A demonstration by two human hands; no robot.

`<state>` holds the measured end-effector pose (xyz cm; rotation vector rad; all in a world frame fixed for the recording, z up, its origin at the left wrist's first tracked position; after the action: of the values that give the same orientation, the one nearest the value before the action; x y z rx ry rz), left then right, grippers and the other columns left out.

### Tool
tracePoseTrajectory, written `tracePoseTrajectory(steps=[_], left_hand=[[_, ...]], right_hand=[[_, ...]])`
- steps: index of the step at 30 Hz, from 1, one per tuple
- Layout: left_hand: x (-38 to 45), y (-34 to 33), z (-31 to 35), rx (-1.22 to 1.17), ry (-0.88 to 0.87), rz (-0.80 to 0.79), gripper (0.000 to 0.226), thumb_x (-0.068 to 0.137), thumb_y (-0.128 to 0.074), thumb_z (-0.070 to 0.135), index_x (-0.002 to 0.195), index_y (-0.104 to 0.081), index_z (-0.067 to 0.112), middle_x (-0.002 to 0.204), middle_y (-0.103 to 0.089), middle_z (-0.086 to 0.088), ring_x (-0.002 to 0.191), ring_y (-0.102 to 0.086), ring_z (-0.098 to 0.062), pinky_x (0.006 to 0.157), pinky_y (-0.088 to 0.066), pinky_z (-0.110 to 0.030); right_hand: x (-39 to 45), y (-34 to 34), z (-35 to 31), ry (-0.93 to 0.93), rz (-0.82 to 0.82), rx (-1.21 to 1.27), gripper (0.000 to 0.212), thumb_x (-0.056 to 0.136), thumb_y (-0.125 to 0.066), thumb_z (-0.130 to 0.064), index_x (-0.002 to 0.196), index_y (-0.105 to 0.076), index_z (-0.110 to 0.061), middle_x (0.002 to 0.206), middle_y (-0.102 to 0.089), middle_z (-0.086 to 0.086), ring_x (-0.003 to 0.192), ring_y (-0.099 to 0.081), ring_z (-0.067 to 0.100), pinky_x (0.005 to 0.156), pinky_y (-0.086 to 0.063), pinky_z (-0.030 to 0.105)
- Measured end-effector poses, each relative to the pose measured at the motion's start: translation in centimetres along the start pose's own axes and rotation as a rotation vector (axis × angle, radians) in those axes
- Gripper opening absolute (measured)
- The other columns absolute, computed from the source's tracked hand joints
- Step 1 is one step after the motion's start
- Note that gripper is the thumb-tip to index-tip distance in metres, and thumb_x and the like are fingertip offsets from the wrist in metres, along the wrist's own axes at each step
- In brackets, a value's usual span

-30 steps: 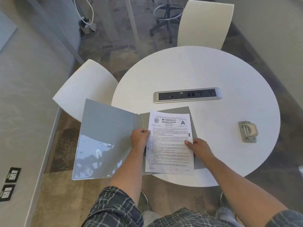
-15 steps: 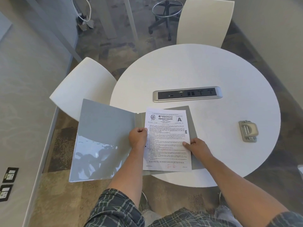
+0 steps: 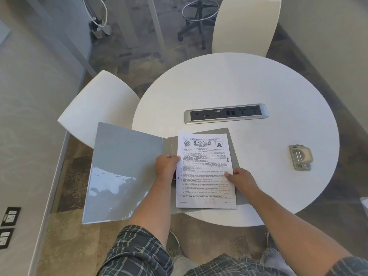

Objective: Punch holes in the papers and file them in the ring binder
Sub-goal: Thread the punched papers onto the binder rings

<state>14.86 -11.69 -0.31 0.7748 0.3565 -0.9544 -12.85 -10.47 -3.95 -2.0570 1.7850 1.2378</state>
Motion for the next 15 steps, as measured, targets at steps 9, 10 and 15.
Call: tracePoseTrajectory(steps=[9, 10, 15], left_hand=[[0.49, -0.34, 0.73, -0.077, 0.126, 0.010, 0.020, 0.085, -0.069, 0.008, 0.068, -0.058, 0.011, 0.065, -0.064, -0.006, 0.050, -0.054, -0.020, 0.050, -0.041, -0.022], [0.48, -0.35, 0.71, -0.075, 0.131, 0.014, 0.019, 0.083, -0.068, 0.009, 0.068, -0.057, 0.011, 0.066, -0.064, -0.006, 0.051, -0.054, -0.021, 0.053, -0.041, -0.023], [0.95, -0.49, 0.61, -0.044, 0.141, 0.048, 0.010, 0.075, -0.064, 0.013, 0.068, -0.058, 0.011, 0.076, -0.069, -0.009, 0.062, -0.058, -0.026, 0.059, -0.042, -0.028]], right_hand=[[-0.60, -0.03, 0.12, -0.028, 0.023, 0.123, 0.018, 0.095, -0.067, -0.029, 0.099, -0.062, -0.012, 0.099, -0.074, 0.002, 0.094, -0.071, 0.025, 0.080, -0.054, 0.037], [-0.71, -0.02, 0.12, -0.029, 0.031, 0.133, 0.017, 0.095, -0.067, -0.029, 0.100, -0.061, -0.013, 0.099, -0.074, 0.002, 0.094, -0.071, 0.024, 0.079, -0.054, 0.036], [-1.07, -0.25, 0.00, -0.028, 0.057, 0.190, 0.019, 0.097, -0.064, -0.028, 0.106, -0.058, -0.012, 0.101, -0.073, 0.003, 0.091, -0.069, 0.021, 0.080, -0.054, 0.037]])
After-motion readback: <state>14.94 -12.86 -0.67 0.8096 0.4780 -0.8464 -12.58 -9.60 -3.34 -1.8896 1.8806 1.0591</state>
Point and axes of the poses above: each hand's wrist, its own x-axis towards the middle knuckle, its own y-axis out of the back of the hand, z = x × y, the point moved 1 cm from there along x, towards the middle knuckle
